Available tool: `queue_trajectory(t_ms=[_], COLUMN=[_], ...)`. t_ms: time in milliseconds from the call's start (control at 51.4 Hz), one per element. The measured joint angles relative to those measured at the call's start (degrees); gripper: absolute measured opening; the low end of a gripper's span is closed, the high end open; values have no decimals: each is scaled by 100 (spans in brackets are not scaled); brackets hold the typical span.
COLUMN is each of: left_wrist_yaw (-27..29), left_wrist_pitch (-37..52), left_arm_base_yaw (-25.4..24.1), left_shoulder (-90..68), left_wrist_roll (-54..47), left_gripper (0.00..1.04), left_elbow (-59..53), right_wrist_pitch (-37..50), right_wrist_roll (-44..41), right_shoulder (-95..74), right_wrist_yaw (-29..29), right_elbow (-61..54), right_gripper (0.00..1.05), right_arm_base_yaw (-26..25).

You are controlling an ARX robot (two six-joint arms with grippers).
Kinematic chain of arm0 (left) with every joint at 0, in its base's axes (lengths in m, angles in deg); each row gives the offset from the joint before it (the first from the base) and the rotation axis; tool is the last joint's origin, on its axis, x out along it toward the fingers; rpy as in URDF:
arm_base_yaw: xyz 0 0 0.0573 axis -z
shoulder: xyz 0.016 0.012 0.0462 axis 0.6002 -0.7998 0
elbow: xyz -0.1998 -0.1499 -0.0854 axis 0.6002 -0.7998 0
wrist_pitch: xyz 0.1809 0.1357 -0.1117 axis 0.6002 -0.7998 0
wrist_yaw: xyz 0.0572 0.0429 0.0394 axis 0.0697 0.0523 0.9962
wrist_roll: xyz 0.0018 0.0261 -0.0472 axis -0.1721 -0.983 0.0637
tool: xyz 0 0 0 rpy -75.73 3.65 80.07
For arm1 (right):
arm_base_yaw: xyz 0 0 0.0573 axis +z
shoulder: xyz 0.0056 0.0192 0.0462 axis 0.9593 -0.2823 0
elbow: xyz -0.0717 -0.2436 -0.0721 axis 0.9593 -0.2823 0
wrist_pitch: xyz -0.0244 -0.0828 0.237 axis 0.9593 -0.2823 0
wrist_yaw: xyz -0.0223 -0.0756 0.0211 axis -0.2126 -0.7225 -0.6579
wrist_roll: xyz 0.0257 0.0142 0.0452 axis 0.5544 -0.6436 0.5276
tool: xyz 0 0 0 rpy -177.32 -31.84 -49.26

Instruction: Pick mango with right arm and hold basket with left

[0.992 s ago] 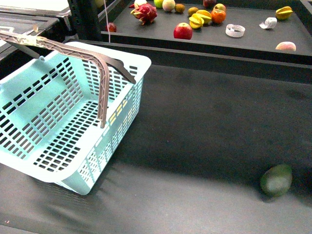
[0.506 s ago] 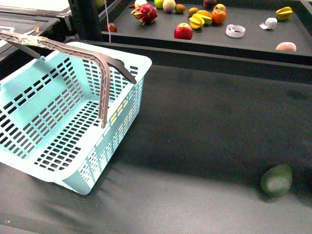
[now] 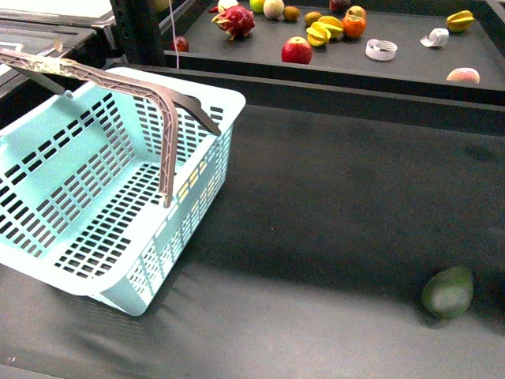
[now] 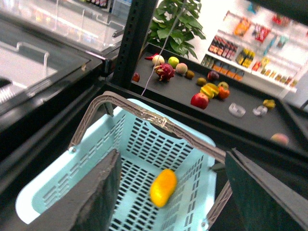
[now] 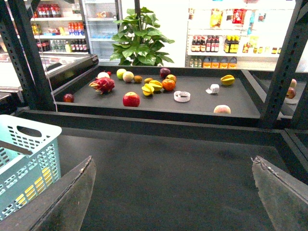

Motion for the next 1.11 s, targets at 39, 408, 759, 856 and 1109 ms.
queue_trajectory(t_ms=[39,408,759,856,1109], left_wrist_yaw=[94,756,1394,1394,1394], left_wrist_pitch=[-98,-887,-2159,-2533,-3058], left_arm_base_yaw=[85,734,1394,1401,1401], left_shoulder=[181,1475,2833,3217,3748], left_wrist_roll=[-455,-1274,-1327,-1329,-1329], left_gripper=[59,4,4,4,4], left_elbow=[-70,-470,-474,-474,-474], right_wrist_pitch=[0,0,0,0,0], right_wrist_roll=[0,0,0,0,0], right_shoulder=[2,2,2,2,2], right_wrist_yaw=[0,0,0,0,0], right_elbow=[0,0,0,0,0], right_gripper=[97,97,97,97,97], right_arm_base_yaw=[0,0,0,0,0])
